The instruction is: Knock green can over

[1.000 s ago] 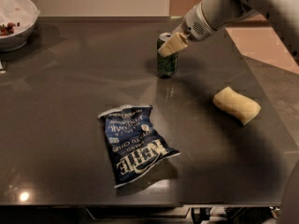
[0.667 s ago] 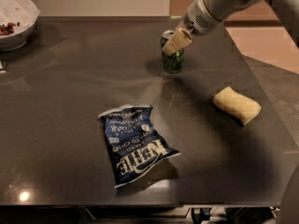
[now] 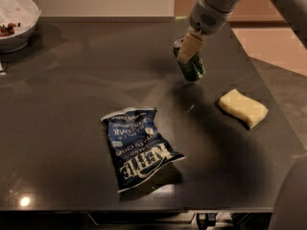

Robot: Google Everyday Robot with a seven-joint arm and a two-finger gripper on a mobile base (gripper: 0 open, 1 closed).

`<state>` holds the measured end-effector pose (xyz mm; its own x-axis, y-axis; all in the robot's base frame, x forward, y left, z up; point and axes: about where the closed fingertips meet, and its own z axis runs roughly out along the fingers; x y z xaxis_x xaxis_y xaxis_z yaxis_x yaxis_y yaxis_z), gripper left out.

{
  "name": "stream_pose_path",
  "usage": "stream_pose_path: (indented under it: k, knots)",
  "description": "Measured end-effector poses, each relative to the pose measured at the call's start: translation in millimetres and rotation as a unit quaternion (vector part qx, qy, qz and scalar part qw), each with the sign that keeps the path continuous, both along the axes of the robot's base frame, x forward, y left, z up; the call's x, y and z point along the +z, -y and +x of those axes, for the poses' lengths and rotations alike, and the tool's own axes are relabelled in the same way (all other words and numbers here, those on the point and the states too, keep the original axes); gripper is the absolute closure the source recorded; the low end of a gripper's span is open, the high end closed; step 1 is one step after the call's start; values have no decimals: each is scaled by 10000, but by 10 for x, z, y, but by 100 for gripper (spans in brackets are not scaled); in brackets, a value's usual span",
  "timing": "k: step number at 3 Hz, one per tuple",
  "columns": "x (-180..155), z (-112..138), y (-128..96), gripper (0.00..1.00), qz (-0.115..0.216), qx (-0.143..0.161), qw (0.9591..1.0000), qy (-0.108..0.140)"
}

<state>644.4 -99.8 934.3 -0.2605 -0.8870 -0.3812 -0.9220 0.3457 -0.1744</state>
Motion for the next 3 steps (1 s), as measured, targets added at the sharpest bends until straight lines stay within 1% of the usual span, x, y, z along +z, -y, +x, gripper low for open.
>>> stream_pose_path:
  k: [1, 2, 3]
  knots:
    - [-111, -126, 37, 100, -627, 217, 9977, -161]
    - [-234, -206, 39, 83, -1059, 373, 9933, -260]
    - [-365, -264, 33, 60, -1415, 521, 9879, -376]
